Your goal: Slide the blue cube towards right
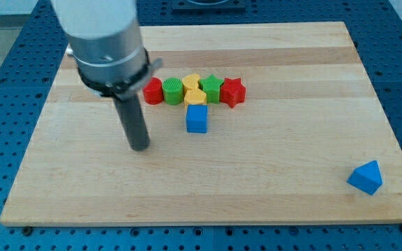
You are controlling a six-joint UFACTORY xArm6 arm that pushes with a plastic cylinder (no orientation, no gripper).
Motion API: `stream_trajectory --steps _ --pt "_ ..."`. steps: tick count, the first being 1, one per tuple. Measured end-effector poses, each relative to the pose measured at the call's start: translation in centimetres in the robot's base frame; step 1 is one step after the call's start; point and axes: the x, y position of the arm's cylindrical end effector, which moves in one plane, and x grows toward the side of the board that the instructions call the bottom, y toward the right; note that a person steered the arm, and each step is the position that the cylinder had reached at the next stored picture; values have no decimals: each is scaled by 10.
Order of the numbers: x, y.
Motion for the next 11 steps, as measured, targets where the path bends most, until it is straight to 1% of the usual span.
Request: stream_trajectory --steps 1,2,3,5,7,11 --pt "-41 -6" --pt "-57 12" --pt "-56 37" --pt "-36 77" --pt "-37 119" --pt "-33 246"
